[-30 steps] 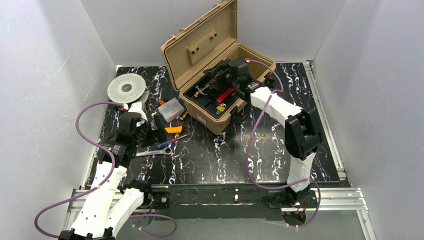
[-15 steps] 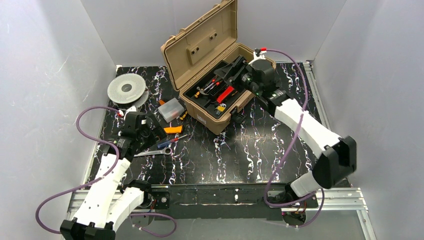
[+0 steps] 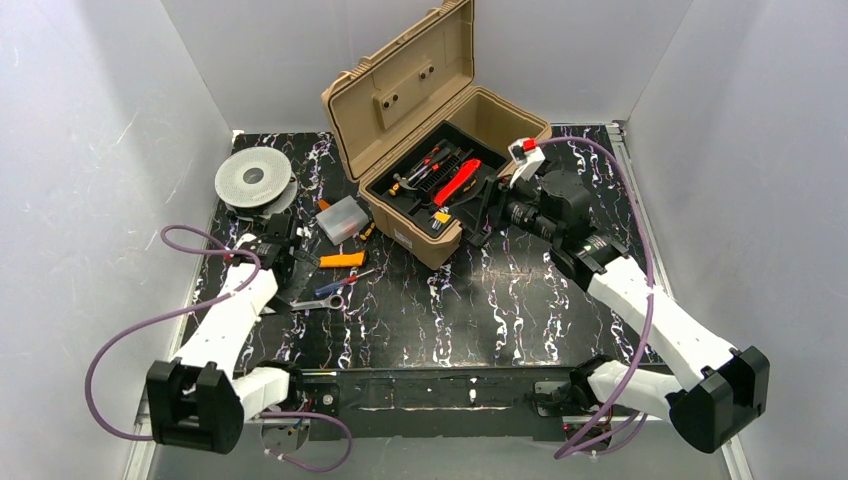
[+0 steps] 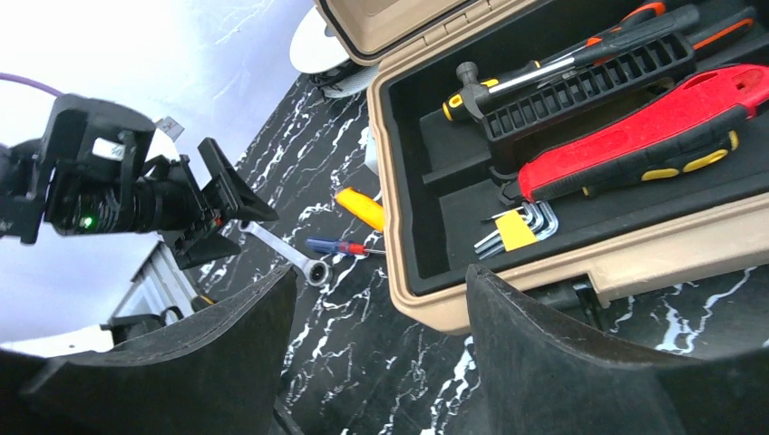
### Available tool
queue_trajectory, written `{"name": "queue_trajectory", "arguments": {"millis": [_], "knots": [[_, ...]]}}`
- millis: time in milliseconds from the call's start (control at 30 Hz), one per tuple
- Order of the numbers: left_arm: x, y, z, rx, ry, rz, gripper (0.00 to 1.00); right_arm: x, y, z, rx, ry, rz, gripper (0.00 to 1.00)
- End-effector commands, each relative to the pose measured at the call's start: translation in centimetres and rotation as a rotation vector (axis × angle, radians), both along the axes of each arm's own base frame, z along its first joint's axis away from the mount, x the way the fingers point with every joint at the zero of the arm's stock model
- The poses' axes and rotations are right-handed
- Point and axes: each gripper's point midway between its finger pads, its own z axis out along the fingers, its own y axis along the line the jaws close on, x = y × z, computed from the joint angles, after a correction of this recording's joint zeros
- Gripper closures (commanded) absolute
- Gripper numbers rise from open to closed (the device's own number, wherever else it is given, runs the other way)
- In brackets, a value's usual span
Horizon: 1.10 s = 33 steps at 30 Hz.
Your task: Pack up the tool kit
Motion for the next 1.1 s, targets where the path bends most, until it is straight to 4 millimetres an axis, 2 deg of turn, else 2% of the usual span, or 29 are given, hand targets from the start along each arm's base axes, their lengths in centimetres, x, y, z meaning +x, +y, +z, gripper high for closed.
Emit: {"name": "queue_trajectory", "arguments": {"millis": [0,200,400,567,667,900,1033,1067], "knots": [[1.3,-0.7,-1.5,-0.080,0.006,0.118,0.19,-0.6,-0.8,1.0,-0.035,-0.121,0.016,0.25],[3.4,-3.8,-3.1,-0.240,0.048,0.150,0.26,-0.7,-1.1,0.5,-0.042,-0.136,0.012,0.25],[3.7,-4.3,-4.6,-0.285,0.050,0.251,0.39,-0.8,-1.1,0.5,-0.039,-0.133,0.010,0.25],[4.8,-4.5,-5.4,-0.297,0.043,0.270,0.43,-0.8,-1.4,0.7,-0.037,-0.139,-0.002,0.26],[4.2,-4.6,-6.1,-0.299,0.093,0.308,0.50,-0.8,-1.5,0.7,-0.040,-0.137,-0.007,0.26],[3.1,-4.8,-8.1,-0.323,0.132,0.384,0.56,-0.7,-1.5,0.8,-0.039,-0.137,-0.013,0.26],[2.7,-4.4,-9.7,-0.304,0.153,0.423,0.64,-0.8,-1.6,0.8,-0.039,-0.133,-0.014,0.26],[2.7,-4.4,-10.2,-0.305,0.158,0.428,0.69,-0.8,-1.6,0.7,-0.040,-0.131,-0.014,0.27]]}}
